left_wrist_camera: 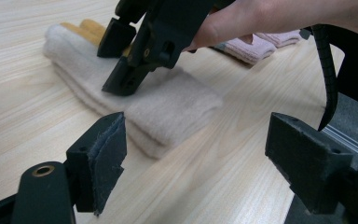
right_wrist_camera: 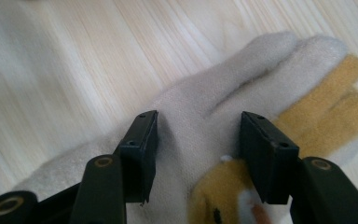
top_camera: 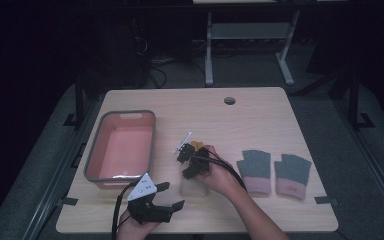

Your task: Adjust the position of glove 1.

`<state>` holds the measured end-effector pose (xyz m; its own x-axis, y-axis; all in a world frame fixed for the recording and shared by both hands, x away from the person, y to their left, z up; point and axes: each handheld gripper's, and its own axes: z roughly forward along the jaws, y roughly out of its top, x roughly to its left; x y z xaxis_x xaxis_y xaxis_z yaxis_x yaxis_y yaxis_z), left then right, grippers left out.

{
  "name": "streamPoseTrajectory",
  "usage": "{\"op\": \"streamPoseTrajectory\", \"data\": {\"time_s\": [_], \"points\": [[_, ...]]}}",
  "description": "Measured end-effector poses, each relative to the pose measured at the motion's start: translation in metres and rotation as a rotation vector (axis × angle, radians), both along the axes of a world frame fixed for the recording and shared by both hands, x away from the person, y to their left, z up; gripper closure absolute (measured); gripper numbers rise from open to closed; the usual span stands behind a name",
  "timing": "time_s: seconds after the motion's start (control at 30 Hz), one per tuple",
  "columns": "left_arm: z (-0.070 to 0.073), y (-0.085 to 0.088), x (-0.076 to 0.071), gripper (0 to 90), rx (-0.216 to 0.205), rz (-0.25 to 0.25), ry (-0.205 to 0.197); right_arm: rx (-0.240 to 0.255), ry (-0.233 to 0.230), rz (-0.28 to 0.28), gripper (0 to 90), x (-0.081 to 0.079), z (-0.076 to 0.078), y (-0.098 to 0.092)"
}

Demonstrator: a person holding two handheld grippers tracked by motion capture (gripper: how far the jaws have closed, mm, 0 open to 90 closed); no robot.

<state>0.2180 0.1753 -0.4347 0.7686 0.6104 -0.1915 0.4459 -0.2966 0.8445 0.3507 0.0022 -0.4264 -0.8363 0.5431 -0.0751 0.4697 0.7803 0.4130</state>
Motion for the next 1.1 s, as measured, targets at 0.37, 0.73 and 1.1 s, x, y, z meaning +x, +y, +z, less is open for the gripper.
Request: {"op": "streamPoseTrajectory", "data": {"time_s": [0.37,0.73,1.1], "points": [[-0.005,-0.005,0.002,20.5,-0.04,-0.007,0.061,0.019,0.015,-0.025,47.1,-0.003,0.0,-0.031],[-0.001,-0.016,0.014,20.5,-0.073,0.031,0.133,0.104,0.054,-0.088,41.1,-0.009,0.007,-0.052],[0.003,-0.044,0.045,21.2,-0.004,0.071,0.205,0.247,0.056,-0.212,38.4,-0.024,0.025,-0.089]]}}
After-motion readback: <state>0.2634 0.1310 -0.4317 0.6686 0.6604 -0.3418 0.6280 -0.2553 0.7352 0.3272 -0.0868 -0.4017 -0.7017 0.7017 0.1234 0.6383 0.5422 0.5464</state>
